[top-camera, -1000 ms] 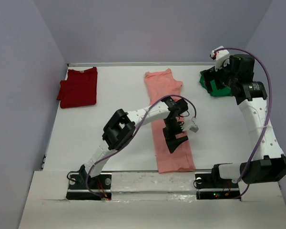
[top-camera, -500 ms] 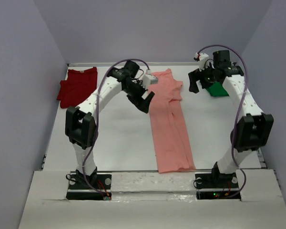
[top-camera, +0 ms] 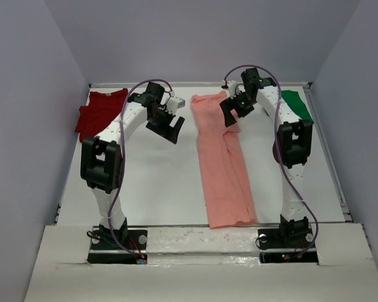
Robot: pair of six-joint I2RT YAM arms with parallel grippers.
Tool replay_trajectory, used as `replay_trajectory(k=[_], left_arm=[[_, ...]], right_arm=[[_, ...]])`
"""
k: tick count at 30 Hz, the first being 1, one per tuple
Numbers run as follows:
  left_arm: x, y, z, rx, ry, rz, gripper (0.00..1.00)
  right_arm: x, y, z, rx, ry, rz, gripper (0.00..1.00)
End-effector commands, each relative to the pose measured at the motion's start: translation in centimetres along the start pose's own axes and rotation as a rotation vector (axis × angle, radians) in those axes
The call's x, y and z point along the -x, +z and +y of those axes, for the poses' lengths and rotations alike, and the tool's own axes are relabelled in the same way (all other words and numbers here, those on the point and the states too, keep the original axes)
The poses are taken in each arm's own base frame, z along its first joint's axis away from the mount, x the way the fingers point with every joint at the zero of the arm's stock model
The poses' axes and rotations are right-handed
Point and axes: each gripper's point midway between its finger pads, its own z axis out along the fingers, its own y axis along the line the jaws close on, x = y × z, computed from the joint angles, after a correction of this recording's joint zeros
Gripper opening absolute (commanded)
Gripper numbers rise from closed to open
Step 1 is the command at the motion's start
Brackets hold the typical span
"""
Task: Fold and stack the t-shirts
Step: Rotate the tshirt 90 degrees
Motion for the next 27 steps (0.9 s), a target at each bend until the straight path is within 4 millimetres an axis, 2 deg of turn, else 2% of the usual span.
replay_trajectory(k=[1,6,11,14,19,20,21,22,23,24,26,27], left_arm=[[0.7,-1.9,0.5,0.056,0.0,-0.053,0.99],[0.6,-1.3,0.4,0.039,-0.005,-0.042,0.99],[0.7,-1.0,0.4,0.033,-0.009,-0.041,0.99],[0.8,-0.9,0.1,0.013,-0.008,-0.045,0.99],[1.5,-1.7,0.2,0.033,0.007,-0.091,0.99],[1.7,-1.8,0.4,0.045,0.009,-0.096,0.99],[1.8,-1.9,0.4,0.046,0.009,-0.1,0.99],[1.8,-1.9,0.4,0.046,0.006,-0.096,0.99],[1.7,-1.8,0.5,0.045,0.005,-0.093,0.99],[1.6,-1.5,0.5,0.043,0.003,-0.086,0.99],[1.3,-0.9,0.6,0.039,-0.003,-0.066,0.99],[1.1,-0.7,0.7,0.039,-0.005,-0.059,0.99]], right_arm=[[3.3,-1.6,2.5,-0.003,-0.098,-0.06,1.0],[2.9,0.5,4.3,0.04,-0.148,-0.032,1.0],[4.6,1.3,6.4,0.101,-0.229,-0.101,0.99],[6.0,1.7,6.3,0.081,-0.267,-0.152,0.98],[8.6,2.6,4.3,-0.036,-0.287,-0.23,0.98],[8.7,3.6,3.7,-0.048,-0.27,-0.231,0.97],[9.6,3.4,3.2,-0.074,-0.271,-0.246,0.97],[8.8,4.9,2.7,-0.071,-0.248,-0.212,0.97],[9.3,4.2,2.7,-0.08,-0.251,-0.218,0.97],[9.7,4.8,2.4,-0.079,-0.254,-0.217,0.98],[8.9,5.6,2.0,-0.082,-0.245,-0.176,1.0],[8.2,6.7,1.6,-0.082,-0.245,-0.149,1.0]])
